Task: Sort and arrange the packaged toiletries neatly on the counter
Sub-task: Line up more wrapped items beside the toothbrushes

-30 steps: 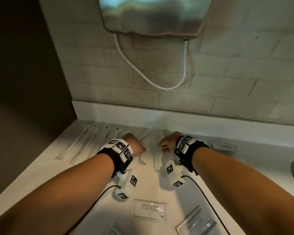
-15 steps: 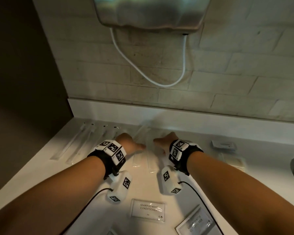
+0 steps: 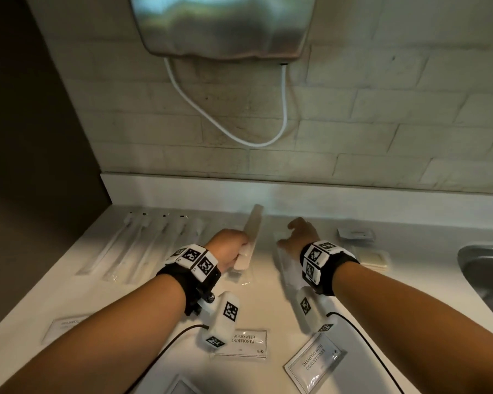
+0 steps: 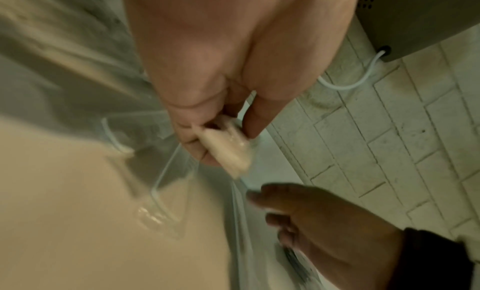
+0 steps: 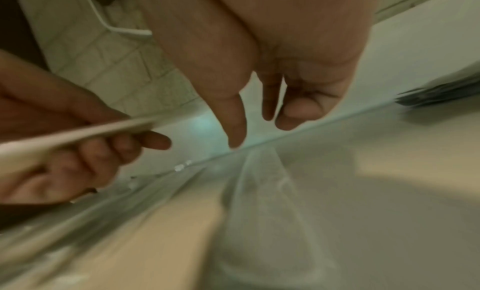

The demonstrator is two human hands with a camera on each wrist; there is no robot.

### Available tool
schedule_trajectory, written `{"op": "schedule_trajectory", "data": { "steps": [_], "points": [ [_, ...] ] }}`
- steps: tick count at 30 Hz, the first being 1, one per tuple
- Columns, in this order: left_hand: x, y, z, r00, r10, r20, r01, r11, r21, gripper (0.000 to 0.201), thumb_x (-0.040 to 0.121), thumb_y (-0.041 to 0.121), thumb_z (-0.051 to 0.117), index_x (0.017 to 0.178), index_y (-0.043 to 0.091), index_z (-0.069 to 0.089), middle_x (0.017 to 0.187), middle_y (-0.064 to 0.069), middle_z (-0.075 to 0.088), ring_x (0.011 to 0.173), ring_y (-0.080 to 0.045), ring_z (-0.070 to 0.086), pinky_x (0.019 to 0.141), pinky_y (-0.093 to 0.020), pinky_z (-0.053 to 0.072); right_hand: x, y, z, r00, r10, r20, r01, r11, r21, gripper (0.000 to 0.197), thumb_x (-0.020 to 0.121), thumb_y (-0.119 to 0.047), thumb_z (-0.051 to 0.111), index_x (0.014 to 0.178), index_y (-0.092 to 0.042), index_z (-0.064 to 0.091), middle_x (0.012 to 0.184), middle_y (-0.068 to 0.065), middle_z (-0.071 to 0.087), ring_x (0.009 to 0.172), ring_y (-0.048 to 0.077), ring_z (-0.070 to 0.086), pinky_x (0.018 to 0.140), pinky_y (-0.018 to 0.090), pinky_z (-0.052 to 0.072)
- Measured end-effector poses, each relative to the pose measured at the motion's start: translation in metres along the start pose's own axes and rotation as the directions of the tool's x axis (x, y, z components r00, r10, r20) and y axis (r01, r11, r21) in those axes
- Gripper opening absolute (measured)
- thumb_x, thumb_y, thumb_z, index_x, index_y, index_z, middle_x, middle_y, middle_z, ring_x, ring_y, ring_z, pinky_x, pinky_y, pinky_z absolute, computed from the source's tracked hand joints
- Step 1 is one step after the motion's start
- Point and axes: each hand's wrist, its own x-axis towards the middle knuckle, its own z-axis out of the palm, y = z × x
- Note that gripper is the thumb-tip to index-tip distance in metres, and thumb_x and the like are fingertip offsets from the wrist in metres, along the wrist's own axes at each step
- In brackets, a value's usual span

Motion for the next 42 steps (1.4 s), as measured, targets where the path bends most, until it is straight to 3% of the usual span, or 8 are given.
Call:
{"op": "schedule_trajectory", "data": {
  "steps": [5,10,13,18,22,31,39,42],
  "points": [
    [-0.001,0.0,0.011,0.998,0.047,0.035,-0.047,0.999,-0.003,0.014,0.095,0.004,0.052,0.103,0.004,0.064,0.08,-0.009,0.06,0.066,-0.02,0.056,0.058,-0.026,0.047,-0.017,-0.02,0.002,0.976,-0.081,0.204,-0.016,0.902,0.432,0.036,0.092,-0.024,0.062,0.121,-0.011,0.046,0.109,0.017,0.067,0.092,0.032,0.067,0.085,0.045,0.057],
    [-0.003,0.0,0.017,0.996,0.094,-0.011,-0.091,0.987,0.129,0.006,0.092,0.006,0.06,0.092,0.001,0.063,0.086,-0.017,0.065,0.076,-0.033,0.067,0.072,-0.036,0.057,-0.02,-0.016,0.004,0.984,-0.039,0.174,-0.012,0.96,0.28,0.042,0.08,-0.005,0.071,0.116,-0.012,0.05,0.098,0.013,0.068,0.086,0.032,0.071,0.078,0.044,0.06],
    [-0.001,-0.006,0.018,0.995,0.078,-0.068,-0.066,0.983,0.17,0.028,0.09,0.008,0.066,0.115,-0.002,0.058,0.089,-0.015,0.065,0.089,-0.04,0.071,0.084,-0.045,0.059,-0.017,-0.008,0.007,0.994,-0.016,0.104,-0.004,0.982,0.189,0.041,0.076,-0.014,0.076,0.112,-0.013,0.055,0.106,0.01,0.066,0.09,0.028,0.068,0.08,0.037,0.058],
    [0.002,-0.013,0.016,0.995,0.049,-0.086,-0.02,0.951,0.308,0.045,0.084,0.015,0.076,0.12,-0.001,0.054,0.072,-0.008,0.068,0.05,-0.015,0.067,0.058,-0.026,0.059,-0.015,-0.003,-0.001,0.998,-0.046,0.046,0.042,0.996,0.073,0.025,0.075,-0.017,0.075,0.098,-0.015,0.064,0.101,0.004,0.068,0.089,0.021,0.062,0.073,0.025,0.048],
    [0.005,-0.015,0.02,0.987,0.135,-0.081,-0.072,0.846,0.529,0.045,0.079,0.02,0.079,0.113,0.013,0.052,0.081,-0.009,0.069,0.042,-0.016,0.058,0.044,-0.021,0.045,-0.015,-0.003,0.002,0.993,-0.112,0.023,0.114,0.987,-0.112,0.019,0.075,-0.017,0.071,0.088,-0.02,0.058,0.098,0.004,0.066,0.083,0.021,0.059,0.07,0.025,0.045],
    [0.011,-0.009,0.021,0.972,0.233,0.008,-0.141,0.558,0.818,0.033,0.092,0.031,0.057,0.091,0.002,0.073,0.091,-0.013,0.076,0.09,-0.027,0.072,0.089,-0.034,0.055,-0.025,-0.015,0.017,0.952,-0.157,0.262,0.247,0.901,-0.357,0.029,0.091,-0.027,0.052,0.105,-0.01,0.071,0.11,0.009,0.07,0.101,0.025,0.065,0.081,0.027,0.049],
    [0.001,-0.005,-0.005,0.947,0.307,0.093,-0.245,0.504,0.828,0.026,0.086,0.023,0.058,0.079,0.003,0.071,0.087,-0.01,0.073,0.085,-0.027,0.068,0.076,-0.028,0.051,-0.039,-0.012,0.003,0.914,-0.194,0.357,0.351,0.819,-0.453,0.035,0.077,-0.026,0.071,0.11,-0.016,0.072,0.117,0.004,0.067,0.102,0.024,0.066,0.09,0.034,0.054],
    [-0.003,-0.01,-0.028,0.906,0.402,0.131,-0.295,0.377,0.878,0.019,0.088,0.02,0.054,0.086,0.009,0.069,0.101,-0.011,0.07,0.096,-0.031,0.066,0.08,-0.029,0.047,-0.051,-0.017,0.007,0.876,-0.385,0.292,0.478,0.776,-0.411,0.049,0.087,-0.032,0.059,0.136,-0.026,0.052,0.139,0.003,0.05,0.126,0.027,0.046,0.104,0.04,0.041]
  ]
}}
